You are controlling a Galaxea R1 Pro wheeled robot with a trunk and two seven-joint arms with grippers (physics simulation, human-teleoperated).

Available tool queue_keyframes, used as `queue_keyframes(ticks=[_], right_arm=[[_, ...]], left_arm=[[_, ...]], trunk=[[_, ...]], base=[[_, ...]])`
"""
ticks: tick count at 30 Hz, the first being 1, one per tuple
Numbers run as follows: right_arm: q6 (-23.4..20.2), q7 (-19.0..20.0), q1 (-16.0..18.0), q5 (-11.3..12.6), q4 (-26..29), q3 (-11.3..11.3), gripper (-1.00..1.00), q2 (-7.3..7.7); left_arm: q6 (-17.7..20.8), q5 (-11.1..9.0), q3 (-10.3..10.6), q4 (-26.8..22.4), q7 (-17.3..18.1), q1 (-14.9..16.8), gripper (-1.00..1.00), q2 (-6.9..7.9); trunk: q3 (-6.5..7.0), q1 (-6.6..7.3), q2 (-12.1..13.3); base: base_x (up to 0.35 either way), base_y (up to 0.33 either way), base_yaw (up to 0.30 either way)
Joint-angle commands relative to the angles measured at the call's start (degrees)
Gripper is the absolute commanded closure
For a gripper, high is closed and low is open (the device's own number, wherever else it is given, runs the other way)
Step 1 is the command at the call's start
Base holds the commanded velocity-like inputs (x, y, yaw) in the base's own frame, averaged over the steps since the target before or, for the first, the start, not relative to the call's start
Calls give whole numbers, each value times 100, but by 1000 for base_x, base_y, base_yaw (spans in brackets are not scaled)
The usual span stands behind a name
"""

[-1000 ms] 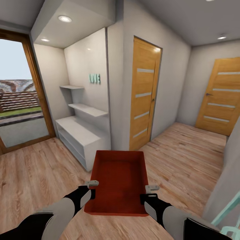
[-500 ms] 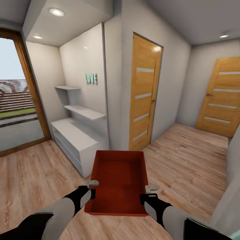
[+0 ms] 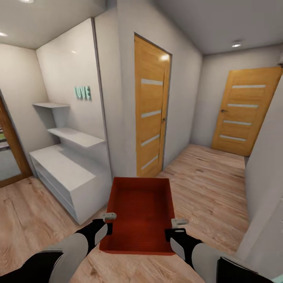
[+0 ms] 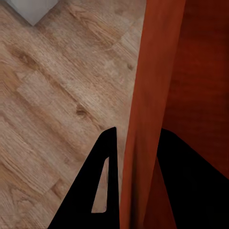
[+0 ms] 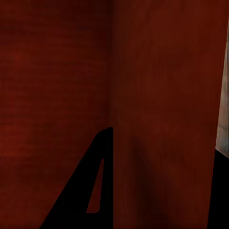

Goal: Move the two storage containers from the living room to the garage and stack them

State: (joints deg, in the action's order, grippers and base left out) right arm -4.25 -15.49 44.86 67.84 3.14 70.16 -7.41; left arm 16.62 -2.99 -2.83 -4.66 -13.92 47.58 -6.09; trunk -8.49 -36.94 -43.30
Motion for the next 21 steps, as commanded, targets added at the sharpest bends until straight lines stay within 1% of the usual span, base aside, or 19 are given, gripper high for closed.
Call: queue_keyframes(ticks=[1, 16, 21], right_arm=[[-32, -48, 10, -113, 11, -82, 100, 90], [-32, -51, 6, -113, 11, -82, 100, 91], [-32, -51, 11, -113, 11, -84, 100, 91]], left_arm=[[34, -62, 204, 9, -41, -5, 100, -1], [34, -62, 204, 9, -41, -3, 100, -6], [34, -62, 204, 9, -41, -3, 100, -6]], trunk=[[-9, -5, -7], [-9, -5, -7], [-9, -5, -7]], base=[[321, 0, -283], [321, 0, -282], [321, 0, -64]])
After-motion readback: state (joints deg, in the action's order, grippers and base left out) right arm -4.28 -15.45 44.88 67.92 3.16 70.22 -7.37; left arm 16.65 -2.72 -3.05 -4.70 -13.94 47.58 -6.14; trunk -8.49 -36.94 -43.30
